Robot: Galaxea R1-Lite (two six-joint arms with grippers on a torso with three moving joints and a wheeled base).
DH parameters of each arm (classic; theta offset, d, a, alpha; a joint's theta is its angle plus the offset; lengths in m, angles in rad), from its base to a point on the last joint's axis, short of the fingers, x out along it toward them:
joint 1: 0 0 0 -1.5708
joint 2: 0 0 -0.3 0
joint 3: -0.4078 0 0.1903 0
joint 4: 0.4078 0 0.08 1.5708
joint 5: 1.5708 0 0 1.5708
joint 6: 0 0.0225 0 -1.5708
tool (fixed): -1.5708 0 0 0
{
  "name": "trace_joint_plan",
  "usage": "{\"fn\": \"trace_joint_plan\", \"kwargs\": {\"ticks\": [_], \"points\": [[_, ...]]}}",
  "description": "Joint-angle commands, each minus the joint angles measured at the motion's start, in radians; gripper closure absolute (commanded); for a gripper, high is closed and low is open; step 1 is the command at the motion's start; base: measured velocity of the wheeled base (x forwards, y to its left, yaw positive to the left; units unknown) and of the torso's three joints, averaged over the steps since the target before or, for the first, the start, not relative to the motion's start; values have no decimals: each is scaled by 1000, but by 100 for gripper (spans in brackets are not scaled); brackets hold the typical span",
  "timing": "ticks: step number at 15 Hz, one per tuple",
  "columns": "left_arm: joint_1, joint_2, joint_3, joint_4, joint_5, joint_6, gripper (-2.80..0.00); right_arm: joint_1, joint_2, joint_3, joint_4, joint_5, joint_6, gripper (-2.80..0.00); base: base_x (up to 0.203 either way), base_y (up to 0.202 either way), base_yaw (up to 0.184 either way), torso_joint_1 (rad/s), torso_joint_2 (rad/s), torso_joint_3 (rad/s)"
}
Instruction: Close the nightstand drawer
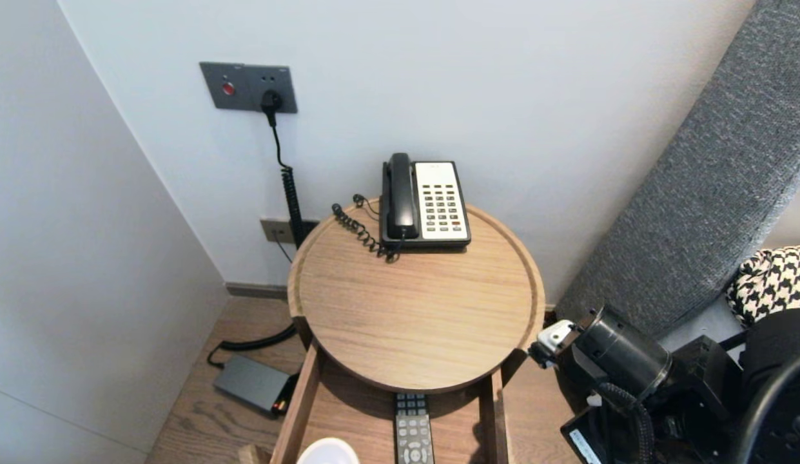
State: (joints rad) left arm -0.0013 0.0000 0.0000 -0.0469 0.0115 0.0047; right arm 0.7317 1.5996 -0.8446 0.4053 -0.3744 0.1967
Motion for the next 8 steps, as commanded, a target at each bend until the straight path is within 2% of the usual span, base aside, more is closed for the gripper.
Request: {"fn": "trace_joint_plan", "kwargs": {"ticks": [1, 2, 3, 4, 8], "points": [[1, -2, 9, -1, 1, 0, 0, 1, 3, 18, 9, 41, -9, 0, 0, 0, 0, 0, 0, 0], [0, -2, 9, -1, 1, 0, 0, 0, 2, 11, 48, 99, -24, 0, 0, 0, 0, 0, 0, 0], [1, -2, 9, -1, 1, 0, 0, 0, 0, -6, 130, 210, -44, 0, 0, 0, 0, 0, 0, 0], [1, -2, 9, -1, 1, 0, 0, 1, -1, -16, 182, 268, -58, 0, 0, 0, 0, 0, 0, 0], [1, -2, 9, -1, 1, 0, 0, 17, -2, -25, 257, 407, -105, 0, 0, 0, 0, 0, 0, 0]]}}
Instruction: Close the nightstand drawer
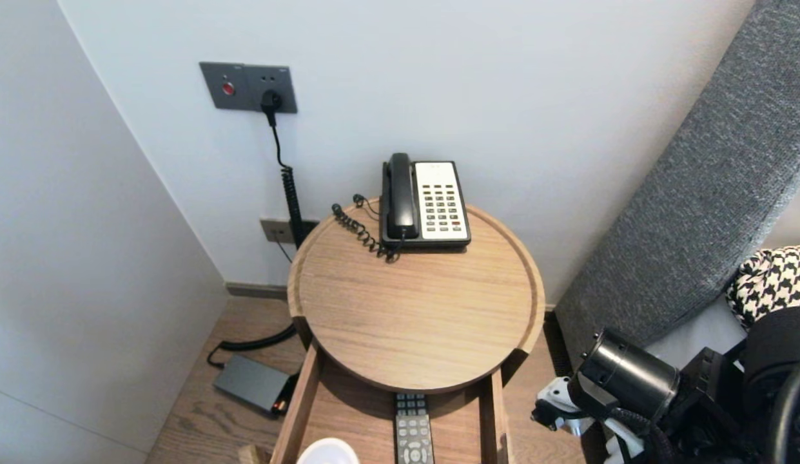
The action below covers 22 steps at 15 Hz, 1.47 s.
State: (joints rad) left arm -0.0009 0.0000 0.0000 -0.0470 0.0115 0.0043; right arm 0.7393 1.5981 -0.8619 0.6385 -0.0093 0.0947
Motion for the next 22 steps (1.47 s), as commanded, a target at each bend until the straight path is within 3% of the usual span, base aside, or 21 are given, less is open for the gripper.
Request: {"fn": "trace_joint_plan", "kwargs": {"ticks": [1, 7, 18, 22], "points": [[1, -2, 9, -1, 1, 0, 0, 13, 2, -24, 40, 83, -3, 0, 0, 0, 0, 0, 0, 0], [-1, -2, 9, -1, 1, 0, 0, 25, 16, -70, 38, 269, 27, 0, 0, 0, 0, 0, 0, 0], [-1, -2, 9, -1, 1, 0, 0, 97, 68, -92, 32, 292, 85, 0, 0, 0, 0, 0, 0, 0], [0, -2, 11, -1, 1, 0, 0, 100, 71, -75, -60, 278, 139, 0, 0, 0, 0, 0, 0, 0]]}}
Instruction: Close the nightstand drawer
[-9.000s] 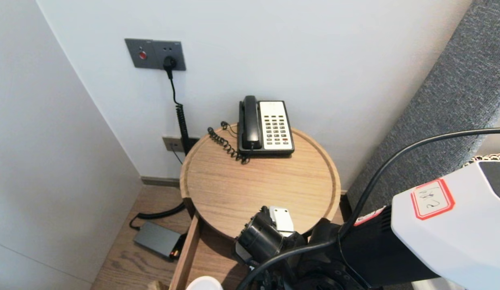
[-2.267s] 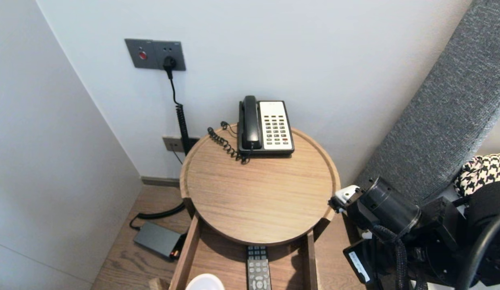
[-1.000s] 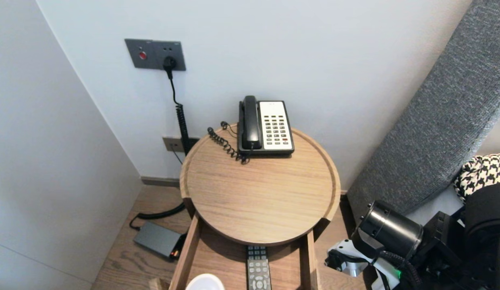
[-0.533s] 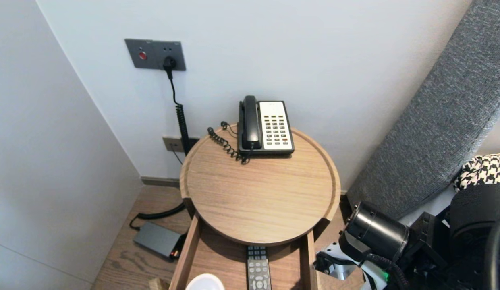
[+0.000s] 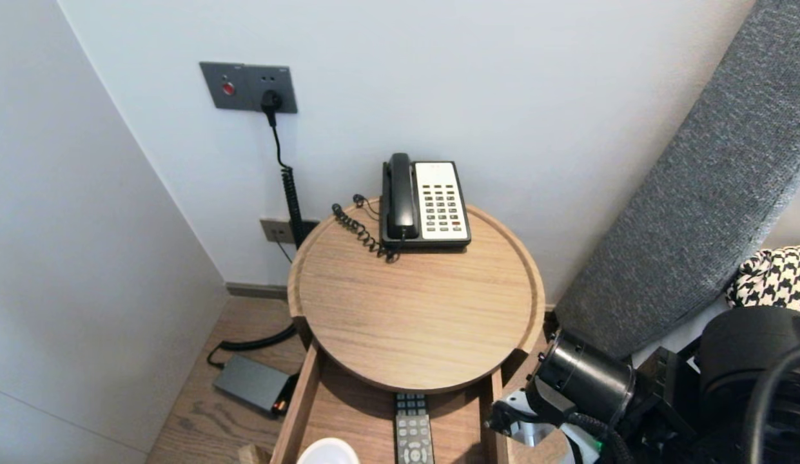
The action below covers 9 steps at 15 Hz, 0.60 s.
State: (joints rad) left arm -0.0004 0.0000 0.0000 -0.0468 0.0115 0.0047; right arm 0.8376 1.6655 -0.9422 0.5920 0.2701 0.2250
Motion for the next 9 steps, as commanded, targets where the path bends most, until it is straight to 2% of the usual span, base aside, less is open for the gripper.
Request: {"fn": "trace_joint_plan", "kwargs": {"ticks": [1, 7, 9], "points": [[0, -2, 9, -1, 1, 0, 0, 1, 2, 7, -31, -6, 18, 0, 0, 0, 0, 0, 0, 0], [0, -2, 9, -1, 1, 0, 0, -3, 3, 10, -66, -52, 31, 0, 0, 0, 0, 0, 0, 0], [-1, -2, 9, -1, 1, 0, 0, -11, 3, 18, -116, -67, 41, 0, 0, 0, 0, 0, 0, 0]]}}
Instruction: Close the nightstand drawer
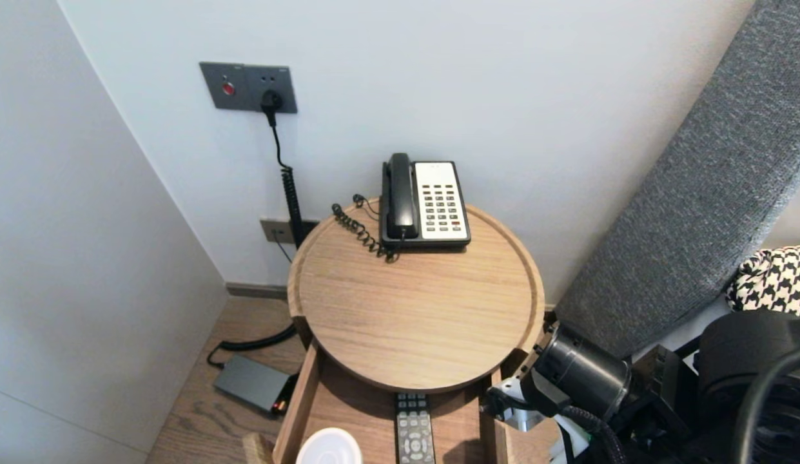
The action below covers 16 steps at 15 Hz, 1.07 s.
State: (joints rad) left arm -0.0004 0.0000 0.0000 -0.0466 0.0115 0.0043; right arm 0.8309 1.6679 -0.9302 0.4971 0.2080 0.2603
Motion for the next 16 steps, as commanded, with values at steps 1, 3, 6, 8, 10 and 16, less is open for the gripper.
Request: {"fn": "trace_joint_plan", "kwargs": {"ticks": [1, 3, 6, 8, 10, 16], "points": [[0, -2, 9, -1, 1, 0, 0, -5, 2, 10, -60, -16, 15, 0, 0, 0, 0, 0, 0, 0], [-1, -2, 9, -1, 1, 0, 0, -7, 8, 10, -98, -44, 47, 0, 0, 0, 0, 0, 0, 0], [-1, -2, 9, -1, 1, 0, 0, -10, 13, 7, -155, -74, 76, 0, 0, 0, 0, 0, 0, 0], [0, -2, 9, -1, 1, 0, 0, -23, 22, 9, -186, -115, 83, 0, 0, 0, 0, 0, 0, 0], [0, -2, 9, -1, 1, 0, 0, -45, 29, 8, -212, -123, 83, 0, 0, 0, 0, 0, 0, 0], [0, -2, 12, -1, 1, 0, 0, -52, 29, 8, -348, -183, 155, 0, 0, 0, 0, 0, 0, 0]]}}
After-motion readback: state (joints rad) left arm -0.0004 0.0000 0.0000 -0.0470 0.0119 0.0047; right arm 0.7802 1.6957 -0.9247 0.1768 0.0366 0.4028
